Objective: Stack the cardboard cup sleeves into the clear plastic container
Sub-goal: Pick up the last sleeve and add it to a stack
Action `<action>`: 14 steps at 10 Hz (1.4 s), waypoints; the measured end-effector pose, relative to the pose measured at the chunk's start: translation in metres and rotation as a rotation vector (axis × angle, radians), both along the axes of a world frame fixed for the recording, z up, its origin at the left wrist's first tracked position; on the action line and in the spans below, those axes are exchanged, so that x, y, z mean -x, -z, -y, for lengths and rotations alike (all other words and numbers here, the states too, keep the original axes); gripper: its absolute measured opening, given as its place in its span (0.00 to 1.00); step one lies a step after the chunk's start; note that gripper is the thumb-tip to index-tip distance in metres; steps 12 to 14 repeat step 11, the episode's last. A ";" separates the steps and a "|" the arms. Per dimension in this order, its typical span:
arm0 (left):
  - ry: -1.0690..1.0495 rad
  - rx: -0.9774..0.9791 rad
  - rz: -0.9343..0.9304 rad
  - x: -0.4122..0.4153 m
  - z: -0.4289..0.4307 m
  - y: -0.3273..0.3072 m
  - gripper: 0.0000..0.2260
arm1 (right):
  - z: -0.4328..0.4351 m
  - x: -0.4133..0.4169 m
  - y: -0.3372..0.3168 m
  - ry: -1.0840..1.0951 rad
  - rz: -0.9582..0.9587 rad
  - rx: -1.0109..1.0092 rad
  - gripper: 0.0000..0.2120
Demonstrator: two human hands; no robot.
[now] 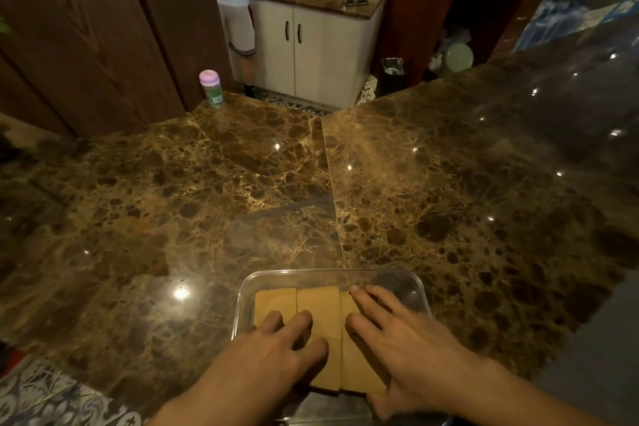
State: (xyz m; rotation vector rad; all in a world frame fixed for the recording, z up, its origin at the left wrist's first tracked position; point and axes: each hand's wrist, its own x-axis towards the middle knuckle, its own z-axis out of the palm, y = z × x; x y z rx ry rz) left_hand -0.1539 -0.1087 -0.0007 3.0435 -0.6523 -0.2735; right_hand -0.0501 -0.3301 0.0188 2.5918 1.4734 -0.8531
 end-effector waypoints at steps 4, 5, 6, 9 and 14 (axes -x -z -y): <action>0.005 -0.036 0.093 0.003 0.005 0.014 0.22 | 0.003 -0.005 -0.003 -0.002 0.014 -0.069 0.41; -0.055 0.002 0.082 0.005 0.003 0.013 0.18 | 0.001 -0.004 -0.002 0.002 0.022 -0.043 0.42; -0.047 -0.003 0.098 0.003 0.000 0.009 0.18 | -0.002 -0.005 0.001 0.013 0.065 -0.062 0.42; -0.081 -0.015 -0.062 -0.009 -0.007 0.004 0.35 | -0.008 -0.013 0.001 0.018 0.125 -0.101 0.42; -0.139 0.063 -0.217 -0.019 -0.011 -0.020 0.35 | -0.005 -0.018 -0.014 0.084 0.043 -0.139 0.46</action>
